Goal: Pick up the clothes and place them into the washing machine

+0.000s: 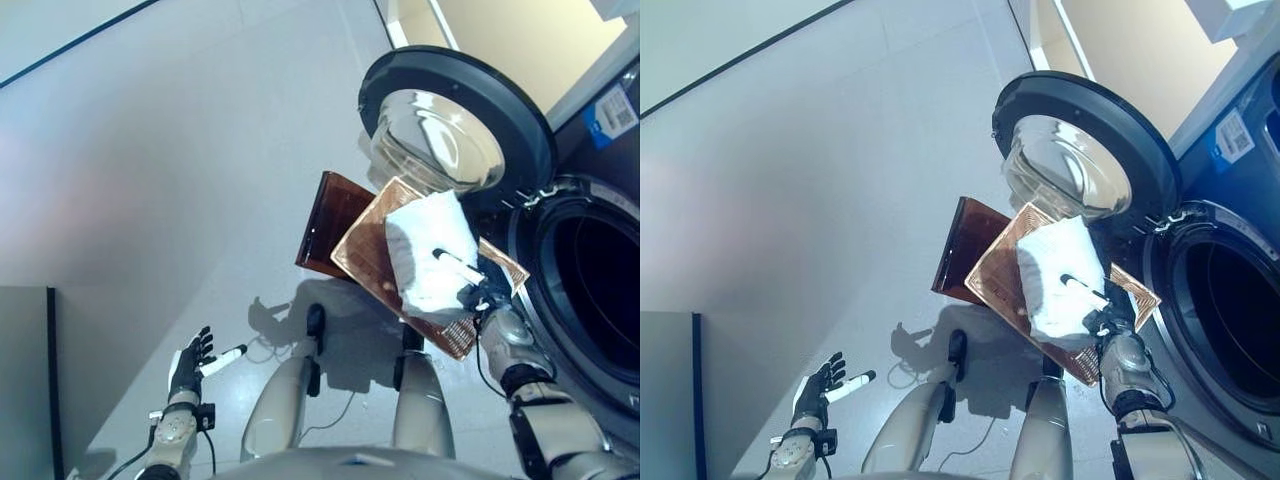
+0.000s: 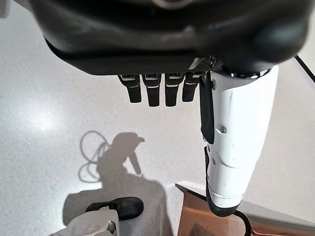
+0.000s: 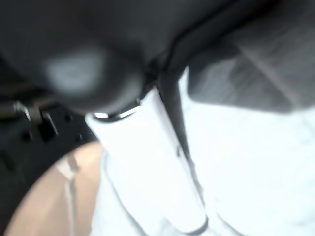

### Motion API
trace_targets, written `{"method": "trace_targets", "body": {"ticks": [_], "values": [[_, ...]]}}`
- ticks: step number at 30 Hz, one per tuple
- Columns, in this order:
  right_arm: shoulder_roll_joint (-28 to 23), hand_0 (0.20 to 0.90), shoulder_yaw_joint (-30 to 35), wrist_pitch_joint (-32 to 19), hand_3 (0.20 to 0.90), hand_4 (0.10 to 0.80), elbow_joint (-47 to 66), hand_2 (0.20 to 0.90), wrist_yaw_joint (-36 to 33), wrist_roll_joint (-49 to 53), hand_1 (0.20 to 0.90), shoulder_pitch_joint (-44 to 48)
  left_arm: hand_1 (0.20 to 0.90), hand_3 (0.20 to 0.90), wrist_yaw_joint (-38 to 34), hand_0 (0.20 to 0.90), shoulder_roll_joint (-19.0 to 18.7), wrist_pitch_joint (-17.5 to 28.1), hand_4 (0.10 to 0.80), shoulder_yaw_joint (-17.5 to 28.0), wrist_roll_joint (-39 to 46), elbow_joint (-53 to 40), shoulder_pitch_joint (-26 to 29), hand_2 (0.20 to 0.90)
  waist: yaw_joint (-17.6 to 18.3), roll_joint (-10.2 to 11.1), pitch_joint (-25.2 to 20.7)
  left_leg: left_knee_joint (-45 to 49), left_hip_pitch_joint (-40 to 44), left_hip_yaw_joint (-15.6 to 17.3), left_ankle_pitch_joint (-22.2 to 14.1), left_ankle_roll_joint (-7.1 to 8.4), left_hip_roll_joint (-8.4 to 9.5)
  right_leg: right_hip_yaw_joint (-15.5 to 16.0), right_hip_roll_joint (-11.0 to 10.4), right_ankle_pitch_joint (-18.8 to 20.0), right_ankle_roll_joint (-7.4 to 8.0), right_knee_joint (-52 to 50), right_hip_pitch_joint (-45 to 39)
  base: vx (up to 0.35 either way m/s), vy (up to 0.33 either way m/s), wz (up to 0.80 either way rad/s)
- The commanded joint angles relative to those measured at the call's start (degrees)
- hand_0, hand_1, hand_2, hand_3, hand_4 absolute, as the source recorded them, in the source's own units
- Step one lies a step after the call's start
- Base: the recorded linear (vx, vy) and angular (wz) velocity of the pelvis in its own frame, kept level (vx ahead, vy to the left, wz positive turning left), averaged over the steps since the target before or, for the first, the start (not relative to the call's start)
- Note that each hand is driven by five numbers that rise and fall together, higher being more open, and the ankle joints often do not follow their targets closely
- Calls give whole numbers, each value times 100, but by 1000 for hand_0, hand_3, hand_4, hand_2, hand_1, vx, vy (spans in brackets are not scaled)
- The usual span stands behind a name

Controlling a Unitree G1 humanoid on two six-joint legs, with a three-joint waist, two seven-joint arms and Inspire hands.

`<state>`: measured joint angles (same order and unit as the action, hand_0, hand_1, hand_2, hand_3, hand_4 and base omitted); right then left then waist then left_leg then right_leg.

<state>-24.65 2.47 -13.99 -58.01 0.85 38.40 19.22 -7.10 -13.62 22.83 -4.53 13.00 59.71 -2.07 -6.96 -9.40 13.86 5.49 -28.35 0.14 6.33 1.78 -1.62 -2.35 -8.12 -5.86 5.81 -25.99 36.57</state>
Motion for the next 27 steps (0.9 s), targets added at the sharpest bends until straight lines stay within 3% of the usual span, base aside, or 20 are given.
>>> {"method": "trace_targets", "body": {"ticks": [1, 14, 27], "values": [[72, 200, 716, -1235, 200, 300, 942, 200, 223, 1262, 200, -20, 900, 900, -122, 900, -487, 282, 800, 325, 203, 321, -161, 900, 91, 275, -527, 161, -186, 153, -254, -41, 243, -85, 66, 778, -211, 1436, -403, 23, 1, -5], [967, 200, 1418, -1718, 200, 300, 790, 200, 18, 2348, 200, -447, 900, 900, -302, 900, -326, 369, 800, 180, 280, 495, -202, 900, 223, 327, -597, 158, -119, 178, -300, -46, 228, -87, 78, 764, -207, 1473, -467, 5, -1, -1], [1348, 200, 1692, -1784, 200, 300, 66, 200, -25, 3422, 200, -217, 900, 900, -481, 900, -228, 399, 800, -31, 349, 587, -183, 900, 202, 298, -617, 162, -119, 214, -316, -58, 237, -99, 76, 772, -207, 1516, -499, 1, 0, 0]]}}
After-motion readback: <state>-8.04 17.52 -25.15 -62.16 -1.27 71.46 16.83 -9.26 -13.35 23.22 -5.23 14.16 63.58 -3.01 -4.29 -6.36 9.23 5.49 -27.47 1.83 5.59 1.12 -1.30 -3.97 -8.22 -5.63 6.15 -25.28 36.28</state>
